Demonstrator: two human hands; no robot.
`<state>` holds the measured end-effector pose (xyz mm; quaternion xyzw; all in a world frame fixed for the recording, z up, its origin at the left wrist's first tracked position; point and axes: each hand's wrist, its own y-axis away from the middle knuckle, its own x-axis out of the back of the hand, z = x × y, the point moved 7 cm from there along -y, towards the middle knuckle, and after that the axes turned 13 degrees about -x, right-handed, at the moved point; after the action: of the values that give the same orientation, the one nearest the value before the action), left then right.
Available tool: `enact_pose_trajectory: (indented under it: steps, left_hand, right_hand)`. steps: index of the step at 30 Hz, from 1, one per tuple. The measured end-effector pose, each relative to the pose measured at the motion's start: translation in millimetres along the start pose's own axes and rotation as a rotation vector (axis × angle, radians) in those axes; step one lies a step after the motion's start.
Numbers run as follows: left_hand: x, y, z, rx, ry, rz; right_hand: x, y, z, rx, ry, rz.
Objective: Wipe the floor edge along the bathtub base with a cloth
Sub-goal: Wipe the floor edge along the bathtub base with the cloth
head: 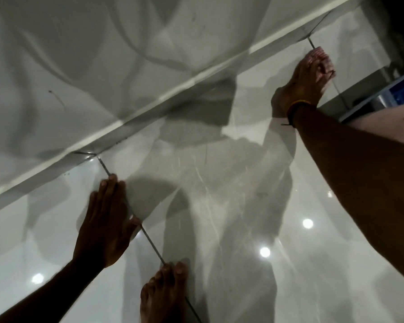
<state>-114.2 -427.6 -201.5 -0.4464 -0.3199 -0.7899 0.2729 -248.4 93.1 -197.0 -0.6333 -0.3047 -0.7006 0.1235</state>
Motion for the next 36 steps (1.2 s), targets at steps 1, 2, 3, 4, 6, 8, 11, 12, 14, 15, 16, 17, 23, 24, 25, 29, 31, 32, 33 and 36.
enact_pose_trajectory:
  steps: [1, 2, 3, 4, 6, 8, 11, 12, 14, 15, 16, 17, 23, 24, 25, 29, 31, 32, 33, 36]
  left_hand:
    - [-1.0, -1.0, 1.2, 0.004, -0.005, 0.002]
    - [-2.1, -1.2, 2.6, 0.008, -0.009, 0.0]
    - [-3.3, -0.6, 3.6, 0.009, -0.011, -0.002]
    - [-3.7, 0.1, 3.5, 0.009, -0.01, -0.006]
    - [-3.3, -0.5, 3.0, 0.007, -0.012, -0.019]
    - [-3.2, -0.9, 2.1, 0.003, -0.021, -0.048]
    - [-4.0, -0.4, 0.3, 0.011, -0.043, -0.083]
    - [-4.9, -0.5, -0.3, 0.011, -0.04, -0.091]
    - [-4.9, -1.3, -0.9, 0.003, -0.026, -0.089]
    - [-5.8, -0.8, -1.6, -0.005, -0.021, -0.082]
    - [-6.8, 0.0, -2.4, -0.006, -0.013, -0.078]
    - [-7.0, 1.3, -3.4, 0.003, -0.005, -0.075]
    - [-7.1, 0.9, -5.6, 0.029, 0.006, -0.103]
    - [-7.0, 0.8, -5.8, 0.033, 0.003, -0.111]
    - [-6.2, 1.3, -6.3, 0.041, 0.005, -0.123]
    - [-1.8, 0.1, -7.7, 0.045, 0.015, -0.126]
    - [0.1, 0.8, -7.3, 0.034, 0.012, -0.12]
    - [0.8, 1.6, -7.9, 0.033, 0.012, -0.119]
    - [1.2, 1.9, -8.9, 0.034, 0.012, -0.121]
    - [1.7, 1.9, -11.3, 0.05, 0.019, -0.132]
  right_hand:
    - [1.5, 0.6, -4.4, -0.002, -0.013, 0.017]
    - [3.6, 7.1, -13.2, 0.039, -0.037, 0.05]
    - [4.4, 19.3, -24.9, 0.115, -0.062, 0.087]
    - [3.3, 38.3, -38.4, 0.212, -0.08, 0.115]
    - [-7.3, 88.5, -57.8, 0.416, -0.057, 0.114]
    - [-26.0, 140.2, -54.7, 0.568, -0.12, -0.004]
    - [-35.6, 166.5, -35.3, 0.678, -0.171, -0.051]
    - [-30.1, 149.0, -30.3, 0.61, -0.177, -0.007]
    - [-13.5, 93.5, -20.0, 0.345, -0.13, 0.118]
    - [-5.2, 63.5, -15.5, 0.196, -0.08, 0.131]
    - [1.4, 35.7, -11.3, 0.073, -0.054, 0.106]
    - [8.6, 12.9, -12.6, 0.006, -0.046, 0.055]
    - [10.0, 34.2, -58.7, 0.124, 0.073, 0.031]
    - [1.9, 57.9, -67.9, 0.175, 0.062, 0.042]
    - [-4.8, 82.5, -76.2, 0.223, 0.024, 0.053]
    - [-33.3, 178.8, -98.6, 0.375, -0.206, -0.035]
    - [-49.2, 229.0, -117.9, 0.527, -0.197, -0.103]
    - [-57.7, 254.3, -129.4, 0.623, -0.164, -0.144]
    - [-66.0, 278.1, -139.5, 0.717, -0.133, -0.192]
    - [-73.8, 313.2, -154.5, 0.917, -0.114, -0.263]
